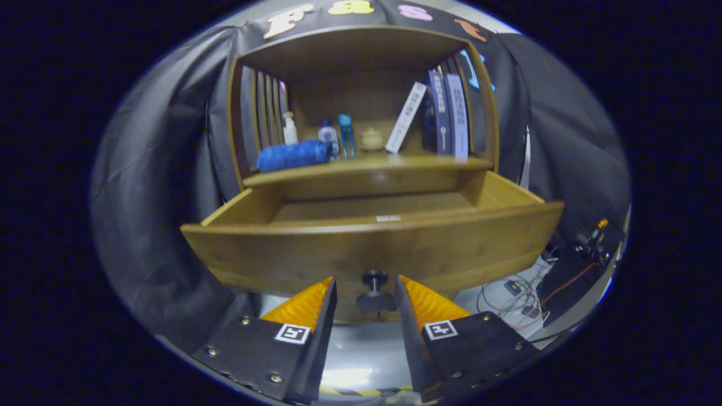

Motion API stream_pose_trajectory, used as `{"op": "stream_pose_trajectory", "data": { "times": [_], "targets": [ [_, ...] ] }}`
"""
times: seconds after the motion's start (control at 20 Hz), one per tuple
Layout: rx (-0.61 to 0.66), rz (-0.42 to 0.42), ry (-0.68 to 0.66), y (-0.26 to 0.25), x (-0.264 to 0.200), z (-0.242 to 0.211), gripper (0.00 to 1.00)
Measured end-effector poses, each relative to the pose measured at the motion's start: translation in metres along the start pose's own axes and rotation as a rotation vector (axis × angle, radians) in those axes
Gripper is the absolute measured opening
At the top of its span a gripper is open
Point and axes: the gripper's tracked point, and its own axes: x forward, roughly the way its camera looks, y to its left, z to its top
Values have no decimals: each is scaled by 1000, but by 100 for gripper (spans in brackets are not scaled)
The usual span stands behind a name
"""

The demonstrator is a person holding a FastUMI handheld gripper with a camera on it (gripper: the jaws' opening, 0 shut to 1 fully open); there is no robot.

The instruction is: Pull open the drawer, take out the items inside it, and place them on the countertop above the cabinet.

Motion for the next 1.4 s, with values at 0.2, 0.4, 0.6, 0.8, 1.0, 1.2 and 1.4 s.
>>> {"op": "stream_pose_trajectory", "data": {
  "times": [0.2, 0.4, 0.6, 0.8, 1.0, 1.2, 1.4],
  "targets": [
    [-62, -22, -64, 1, 19, 65, 59],
    [-84, -34, 100, -2, 70, 78, 61],
    [-69, -67, 235, -7, 122, 80, 61],
    [-76, -125, 430, -26, 153, 52, 61],
    [-11, -154, 574, -38, 167, 14, 62],
    [28, -137, 620, -38, 174, -5, 62],
    [33, -153, 695, -41, 173, -16, 62]
  ]
}}
